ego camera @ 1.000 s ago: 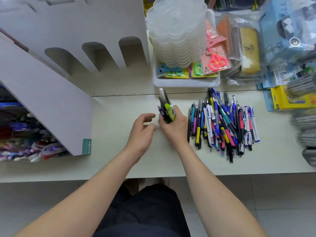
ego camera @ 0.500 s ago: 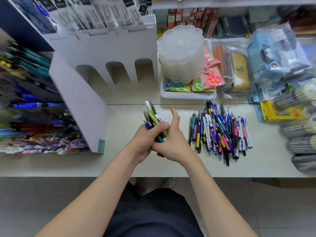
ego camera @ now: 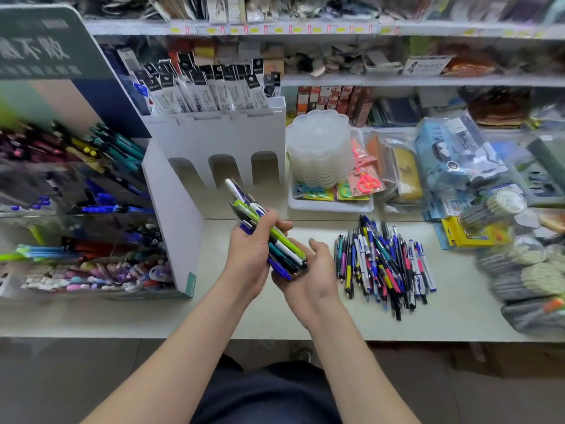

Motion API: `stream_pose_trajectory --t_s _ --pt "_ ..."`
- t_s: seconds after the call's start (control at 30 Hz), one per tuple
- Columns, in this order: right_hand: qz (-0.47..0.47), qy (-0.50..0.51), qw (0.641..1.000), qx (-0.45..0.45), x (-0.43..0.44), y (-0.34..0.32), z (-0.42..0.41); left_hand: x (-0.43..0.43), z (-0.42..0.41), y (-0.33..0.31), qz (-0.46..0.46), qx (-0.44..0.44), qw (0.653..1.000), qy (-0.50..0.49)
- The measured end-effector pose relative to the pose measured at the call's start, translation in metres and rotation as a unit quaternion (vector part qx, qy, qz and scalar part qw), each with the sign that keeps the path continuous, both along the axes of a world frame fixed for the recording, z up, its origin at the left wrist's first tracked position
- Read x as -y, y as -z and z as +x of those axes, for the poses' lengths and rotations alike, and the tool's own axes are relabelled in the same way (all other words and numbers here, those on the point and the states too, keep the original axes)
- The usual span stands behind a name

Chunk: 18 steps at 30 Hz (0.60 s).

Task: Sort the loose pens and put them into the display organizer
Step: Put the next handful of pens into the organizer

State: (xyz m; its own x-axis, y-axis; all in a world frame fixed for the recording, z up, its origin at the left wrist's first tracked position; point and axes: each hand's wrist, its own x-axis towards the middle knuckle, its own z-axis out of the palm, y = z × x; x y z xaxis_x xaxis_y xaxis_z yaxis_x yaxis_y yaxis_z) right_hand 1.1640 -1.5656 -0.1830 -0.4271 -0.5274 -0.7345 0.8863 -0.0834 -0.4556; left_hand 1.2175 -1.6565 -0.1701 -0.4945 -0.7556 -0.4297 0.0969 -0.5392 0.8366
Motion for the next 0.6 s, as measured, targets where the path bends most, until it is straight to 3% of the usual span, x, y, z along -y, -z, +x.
stream_pose_trajectory --t_s 0.1,0.23,0.37,0.47,0.6 --pt "-0.02 0.031 0.999 0.024 0.018 -0.013 0.022 -0.004 0.012 -0.006 -0.039 0.01 0.999 0.022" --pt "0.038 0.007 0.999 -0.036 0.037 -0.021 0.054 0.01 0.036 -0.011 -0.054 0.027 0.997 0.044" --pt "0.091 -0.06 0.984 -0.14 0.056 -0.032 0.087 0.051 0.077 -0.014 -0.094 0.071 0.988 0.102" --pt "0.05 -0.075 0.969 -0.23 0.077 -0.047 0.109 0.081 0.114 -0.021 -0.102 0.083 0.976 0.171" --pt "0.04 -0.12 0.914 -0.387 0.111 -0.054 0.139 0.112 0.162 -0.031 -0.113 0.061 0.961 0.245"
